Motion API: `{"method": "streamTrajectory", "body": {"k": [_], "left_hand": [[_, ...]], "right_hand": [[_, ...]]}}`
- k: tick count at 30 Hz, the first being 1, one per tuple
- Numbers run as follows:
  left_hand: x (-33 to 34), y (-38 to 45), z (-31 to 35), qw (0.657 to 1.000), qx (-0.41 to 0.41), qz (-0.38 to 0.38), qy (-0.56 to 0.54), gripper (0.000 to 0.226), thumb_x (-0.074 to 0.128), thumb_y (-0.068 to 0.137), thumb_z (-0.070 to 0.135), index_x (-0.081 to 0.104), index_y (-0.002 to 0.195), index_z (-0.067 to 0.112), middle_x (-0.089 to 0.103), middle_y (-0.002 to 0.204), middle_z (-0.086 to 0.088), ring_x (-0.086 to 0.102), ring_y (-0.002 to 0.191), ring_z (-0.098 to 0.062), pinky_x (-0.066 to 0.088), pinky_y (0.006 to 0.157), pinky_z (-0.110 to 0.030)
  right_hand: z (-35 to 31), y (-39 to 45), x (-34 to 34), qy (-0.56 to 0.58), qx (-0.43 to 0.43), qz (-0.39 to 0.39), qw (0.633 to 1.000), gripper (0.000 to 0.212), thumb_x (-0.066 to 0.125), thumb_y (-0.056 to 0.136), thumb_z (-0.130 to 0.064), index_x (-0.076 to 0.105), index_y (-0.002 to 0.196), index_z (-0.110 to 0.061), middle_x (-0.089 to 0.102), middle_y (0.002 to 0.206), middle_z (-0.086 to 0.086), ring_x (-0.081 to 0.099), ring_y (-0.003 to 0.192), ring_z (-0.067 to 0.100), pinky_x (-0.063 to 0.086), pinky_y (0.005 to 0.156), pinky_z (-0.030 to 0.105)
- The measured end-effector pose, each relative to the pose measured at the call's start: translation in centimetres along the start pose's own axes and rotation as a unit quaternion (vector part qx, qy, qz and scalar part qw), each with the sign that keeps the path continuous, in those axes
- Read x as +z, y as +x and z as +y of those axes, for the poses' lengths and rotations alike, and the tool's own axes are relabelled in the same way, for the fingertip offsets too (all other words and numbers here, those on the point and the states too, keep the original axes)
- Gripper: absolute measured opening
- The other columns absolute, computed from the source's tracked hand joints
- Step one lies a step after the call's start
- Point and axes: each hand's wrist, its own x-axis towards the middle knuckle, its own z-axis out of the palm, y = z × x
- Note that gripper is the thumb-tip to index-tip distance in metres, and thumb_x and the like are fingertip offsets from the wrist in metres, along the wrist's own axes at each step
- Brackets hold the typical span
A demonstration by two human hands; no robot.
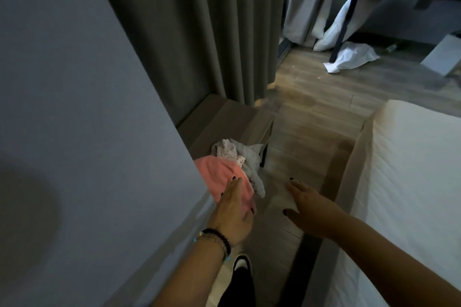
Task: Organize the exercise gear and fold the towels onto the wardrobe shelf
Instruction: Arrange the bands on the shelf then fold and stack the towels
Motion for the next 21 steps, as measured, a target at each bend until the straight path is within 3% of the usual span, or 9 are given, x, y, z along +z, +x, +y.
{"method": "streamTrajectory", "body": {"k": [3,6,11,15,17,19,21], "left_hand": [[-1.0,3.7,0.2,1.000,-0.003,0.027,-0.010,0.067,0.053,0.089,0.010,0.021,0.148,0.005,0.026,0.154,-0.006,0.022,0.142,-0.020,0.017,0.119,-0.032],[-1.3,7.2,-0.6,0.999,-0.027,0.015,0.011,0.080,0.054,0.092,0.017,0.003,0.154,0.009,0.003,0.162,-0.005,0.002,0.149,-0.018,0.005,0.122,-0.033],[-1.4,12.4,-1.6,0.993,-0.112,0.029,-0.009,0.088,0.056,0.092,0.024,-0.006,0.154,0.015,-0.005,0.162,0.002,-0.001,0.149,-0.016,0.011,0.121,-0.035],[-1.1,15.3,-1.7,0.985,-0.152,0.050,-0.066,0.086,0.055,0.092,0.019,-0.004,0.154,0.015,0.001,0.162,-0.001,0.006,0.149,-0.016,0.015,0.121,-0.034],[-0.9,16.8,-1.7,0.980,-0.176,0.066,-0.071,0.085,0.055,0.092,0.018,-0.004,0.154,0.017,0.010,0.161,-0.002,0.020,0.146,-0.021,0.023,0.119,-0.035],[-0.8,18.5,-1.8,0.969,-0.218,0.073,-0.090,0.084,0.055,0.093,0.017,-0.003,0.153,0.018,0.018,0.158,-0.002,0.030,0.141,-0.022,0.027,0.115,-0.028],[-1.0,19.7,-1.8,0.954,-0.265,0.077,-0.115,0.082,0.054,0.095,0.015,-0.003,0.153,0.016,0.017,0.158,-0.002,0.025,0.143,-0.020,0.020,0.108,-0.018]], "right_hand": [[-0.2,3.7,-1.3,0.001,-0.005,-0.009,1.000,0.072,0.049,0.096,-0.043,0.011,0.153,-0.019,0.006,0.162,0.005,0.014,0.147,0.022,0.022,0.117,0.035],[-0.7,7.5,-2.7,0.011,-0.023,-0.026,0.999,0.071,0.047,0.097,-0.042,0.010,0.153,-0.019,0.006,0.162,0.005,0.014,0.147,0.022,0.020,0.117,0.034],[-1.3,13.7,-4.6,0.014,-0.046,-0.033,0.998,0.070,0.046,0.098,-0.043,0.012,0.153,-0.018,0.009,0.162,0.005,0.017,0.147,0.021,0.020,0.116,0.033],[-0.9,17.5,-6.0,0.003,-0.079,-0.045,0.996,0.069,0.049,0.097,-0.042,0.016,0.153,-0.017,0.013,0.161,0.006,0.023,0.145,0.020,0.025,0.115,0.031],[-0.4,19.4,-7.1,-0.011,-0.095,-0.053,0.994,0.068,0.050,0.097,-0.040,0.018,0.152,-0.017,0.013,0.161,0.006,0.023,0.145,0.021,0.026,0.115,0.033],[0.2,21.5,-8.2,-0.023,-0.117,-0.074,0.990,0.067,0.050,0.097,-0.039,0.019,0.152,-0.015,0.014,0.160,0.008,0.021,0.145,0.023,0.025,0.117,0.034],[0.8,23.6,-9.3,-0.033,-0.147,-0.102,0.983,0.064,0.049,0.097,-0.038,0.023,0.151,-0.015,0.021,0.158,0.008,0.021,0.145,0.024,0.024,0.117,0.033]]}}
